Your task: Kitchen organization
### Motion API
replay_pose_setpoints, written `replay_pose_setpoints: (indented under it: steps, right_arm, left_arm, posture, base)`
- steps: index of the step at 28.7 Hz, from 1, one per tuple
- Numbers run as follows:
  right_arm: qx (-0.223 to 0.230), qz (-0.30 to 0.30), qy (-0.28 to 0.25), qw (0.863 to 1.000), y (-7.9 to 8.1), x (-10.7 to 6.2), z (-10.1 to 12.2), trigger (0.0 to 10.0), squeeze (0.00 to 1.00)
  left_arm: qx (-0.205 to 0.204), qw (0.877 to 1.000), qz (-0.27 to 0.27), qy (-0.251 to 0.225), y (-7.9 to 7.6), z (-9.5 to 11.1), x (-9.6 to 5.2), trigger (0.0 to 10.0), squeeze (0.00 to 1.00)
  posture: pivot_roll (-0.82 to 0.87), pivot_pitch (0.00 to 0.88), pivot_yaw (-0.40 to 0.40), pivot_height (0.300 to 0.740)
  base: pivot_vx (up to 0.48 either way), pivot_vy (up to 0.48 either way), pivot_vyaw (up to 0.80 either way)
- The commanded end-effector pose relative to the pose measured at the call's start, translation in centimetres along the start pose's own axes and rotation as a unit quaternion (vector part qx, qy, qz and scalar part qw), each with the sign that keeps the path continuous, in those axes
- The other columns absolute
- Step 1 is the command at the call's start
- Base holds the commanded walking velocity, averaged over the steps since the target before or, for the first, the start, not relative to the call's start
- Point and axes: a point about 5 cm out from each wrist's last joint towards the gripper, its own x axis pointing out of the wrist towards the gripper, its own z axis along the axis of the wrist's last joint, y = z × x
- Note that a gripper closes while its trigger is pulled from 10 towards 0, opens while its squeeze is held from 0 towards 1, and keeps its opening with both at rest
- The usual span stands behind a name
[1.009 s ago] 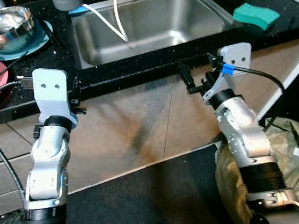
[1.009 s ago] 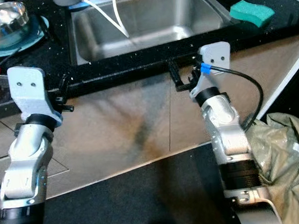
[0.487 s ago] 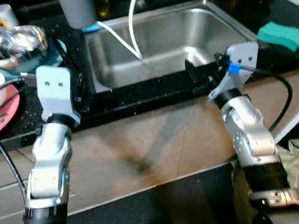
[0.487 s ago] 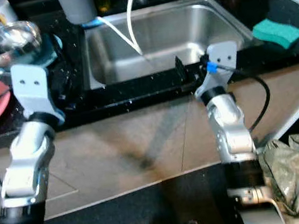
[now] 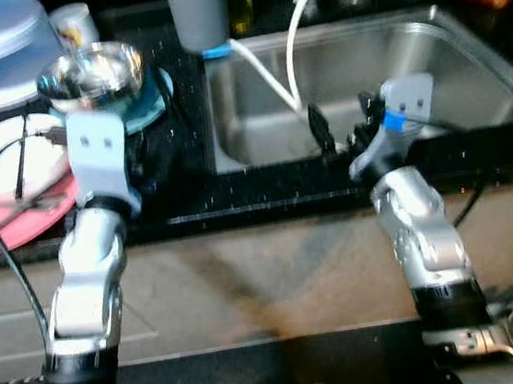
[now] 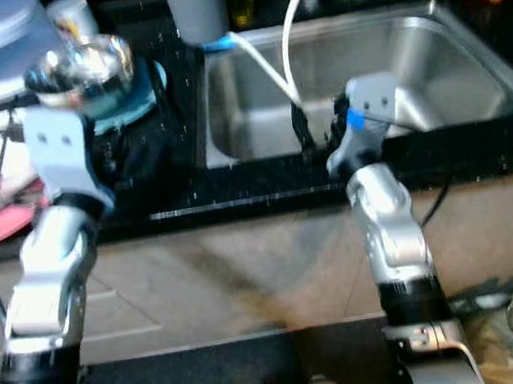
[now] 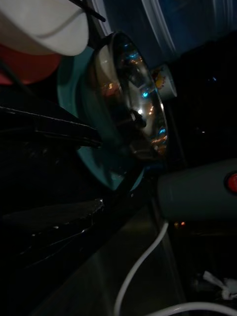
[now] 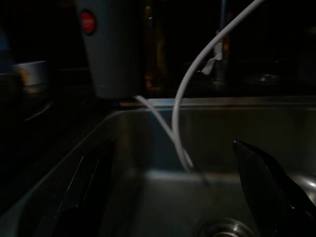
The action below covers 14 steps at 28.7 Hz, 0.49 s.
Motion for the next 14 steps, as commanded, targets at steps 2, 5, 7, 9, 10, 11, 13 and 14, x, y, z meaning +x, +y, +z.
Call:
replay_pose_setpoints:
  steps: [2,5,7,9,10,11,13,14]
  right_arm:
    - [0.007,0.003,0.005,1.0,0.35,-0.11,-0.24,10.0,0.0]
    - [0.007,0.003,0.005,1.0,0.4,-0.11,-0.27,10.0,0.0]
    - [0.007,0.003,0.005,1.0,0.41,-0.12,-0.29,10.0,0.0]
    - [0.006,0.002,0.004,1.0,0.35,-0.13,-0.28,10.0,0.0]
    - [0.006,0.001,0.004,1.0,0.3,-0.14,-0.27,10.0,0.0]
    - [0.006,0.001,0.004,1.0,0.3,-0.14,-0.27,10.0,0.0]
    - [0.004,-0.001,0.003,1.0,0.16,-0.14,-0.22,10.0,0.0]
    - [0.004,-0.001,0.003,1.0,0.16,-0.14,-0.22,10.0,0.0]
  left_arm:
    - [0.004,1.0,-0.003,0.003,-0.01,0.03,-0.11,10.0,0.0]
    - [0.004,1.0,-0.005,0.003,-0.05,0.01,-0.1,10.0,0.0]
    - [0.004,1.0,-0.006,0.004,-0.08,0.0,-0.11,10.0,0.0]
    - [0.002,1.0,-0.008,0.007,-0.17,-0.06,-0.11,10.0,0.0]
    - [0.0,1.0,-0.009,0.013,-0.24,-0.19,-0.08,10.0,0.0]
    - [0.0,1.0,-0.009,0.013,-0.24,-0.19,-0.08,10.0,0.0]
    - [-0.005,1.0,-0.015,0.013,-0.49,-0.22,-0.13,10.0,0.0]
    - [-0.005,1.0,-0.015,0.013,-0.49,-0.22,-0.13,10.0,0.0]
  posture:
    - [0.01,0.17,0.016,0.74]
    - [0.01,0.168,0.016,0.74]
    - [0.01,0.167,0.017,0.74]
    - [0.01,0.166,0.017,0.74]
    - [0.01,0.166,0.017,0.74]
    - [0.01,0.166,0.017,0.74]
    - [0.01,0.165,0.018,0.74]
    - [0.01,0.165,0.018,0.74]
  base:
    - [0.368,0.0,0.0]
    - [0.368,0.0,0.0]
    - [0.366,0.0,0.0]
    - [0.358,0.0,0.0]
    - [0.27,0.0,0.0]
    - [0.27,0.0,0.0]
    - [0.0,0.0,0.0]
    - [0.0,0.0,0.0]
